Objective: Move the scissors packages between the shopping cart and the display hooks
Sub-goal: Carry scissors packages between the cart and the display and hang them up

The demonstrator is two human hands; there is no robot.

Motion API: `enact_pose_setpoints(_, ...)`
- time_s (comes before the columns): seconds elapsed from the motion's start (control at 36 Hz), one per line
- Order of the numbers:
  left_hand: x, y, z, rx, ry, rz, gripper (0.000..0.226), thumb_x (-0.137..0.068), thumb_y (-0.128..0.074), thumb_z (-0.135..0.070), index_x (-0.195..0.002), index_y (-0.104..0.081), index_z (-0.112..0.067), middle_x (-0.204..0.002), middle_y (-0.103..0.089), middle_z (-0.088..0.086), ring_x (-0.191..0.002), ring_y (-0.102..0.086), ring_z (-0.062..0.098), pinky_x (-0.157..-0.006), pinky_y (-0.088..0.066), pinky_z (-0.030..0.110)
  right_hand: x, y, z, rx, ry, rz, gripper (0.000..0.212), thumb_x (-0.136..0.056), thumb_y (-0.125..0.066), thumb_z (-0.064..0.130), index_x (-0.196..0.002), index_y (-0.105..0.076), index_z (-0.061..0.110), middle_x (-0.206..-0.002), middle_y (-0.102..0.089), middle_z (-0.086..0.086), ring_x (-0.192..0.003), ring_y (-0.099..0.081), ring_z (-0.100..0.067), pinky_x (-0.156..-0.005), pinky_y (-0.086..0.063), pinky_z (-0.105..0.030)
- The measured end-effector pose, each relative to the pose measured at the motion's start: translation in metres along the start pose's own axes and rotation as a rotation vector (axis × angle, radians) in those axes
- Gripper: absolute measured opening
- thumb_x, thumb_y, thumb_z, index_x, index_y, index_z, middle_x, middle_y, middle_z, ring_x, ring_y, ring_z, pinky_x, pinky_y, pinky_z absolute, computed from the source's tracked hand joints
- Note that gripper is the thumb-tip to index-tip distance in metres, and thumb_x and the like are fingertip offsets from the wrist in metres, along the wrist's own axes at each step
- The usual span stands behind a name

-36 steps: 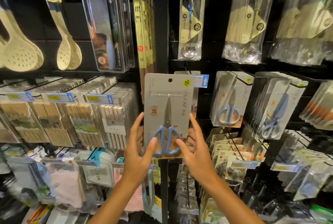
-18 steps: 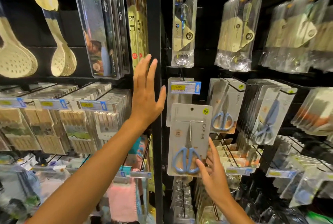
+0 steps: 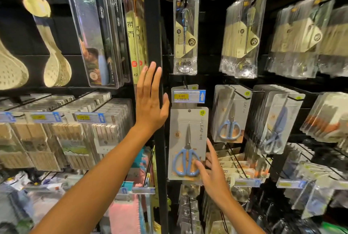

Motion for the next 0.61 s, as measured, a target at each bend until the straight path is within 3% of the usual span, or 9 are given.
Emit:
enact_pose_setpoints(0.19, 0.001, 0.000, 0.000, 0.014, 0.014, -0.002, 0.075, -0.089, -0.062, -0.006, -0.154, -0.028, 0.002, -0.165, -0.020, 0.018, -0.155, -0.015, 0.035, -0.123, -0.019, 0.058, -0.009, 0.000, 0.011, 0.004, 0.045, 0.001, 0.080, -0.102, -0.058, 0.020, -0.140, -0.013, 0.074, -0.134, -0.056, 0.026, -0.117, -0.059, 0.008, -0.093, -0.055, -0.023)
enact_pose_setpoints(0.42, 0.001, 0.001, 0.000, 0.038, 0.016, 0.003, 0.076, -0.088, -0.064, -0.004, -0.155, -0.028, 0.003, -0.165, -0.019, 0.018, -0.155, -0.017, 0.036, -0.126, -0.014, 0.052, -0.020, -0.002, 0.019, 0.035, 0.068, 0.020, 0.078, -0.101, -0.059, 0.024, -0.147, -0.013, 0.067, -0.137, -0.056, 0.020, -0.122, -0.061, -0.010, -0.100, -0.054, -0.051)
enact_pose_setpoints(0.53, 0.001, 0.001, 0.000, 0.060, 0.011, 0.009, 0.074, -0.089, -0.062, -0.004, -0.155, -0.027, 0.002, -0.165, -0.019, 0.018, -0.154, -0.018, 0.035, -0.126, -0.014, 0.049, -0.029, -0.004, 0.025, 0.031, 0.091, 0.011, 0.080, -0.101, -0.059, 0.020, -0.148, -0.012, 0.066, -0.138, -0.055, 0.023, -0.122, -0.060, -0.003, -0.098, -0.056, -0.045)
enact_pose_setpoints(0.61, 0.001, 0.000, 0.000, 0.076, 0.017, 0.013, 0.074, -0.089, -0.061, -0.004, -0.155, -0.027, 0.002, -0.165, -0.018, 0.016, -0.154, -0.018, 0.034, -0.126, -0.016, 0.049, -0.037, -0.005, 0.022, 0.058, 0.090, -0.002, 0.081, -0.101, -0.059, 0.022, -0.147, -0.011, 0.067, -0.130, -0.065, 0.007, -0.112, -0.068, -0.020, -0.091, -0.058, -0.051)
Point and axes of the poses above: each hand's wrist, its own x-axis away from the middle knuckle, its own y-axis out of the back of the hand, z = x × y, the point moved 5 cm from there along -x, towards the middle knuckle
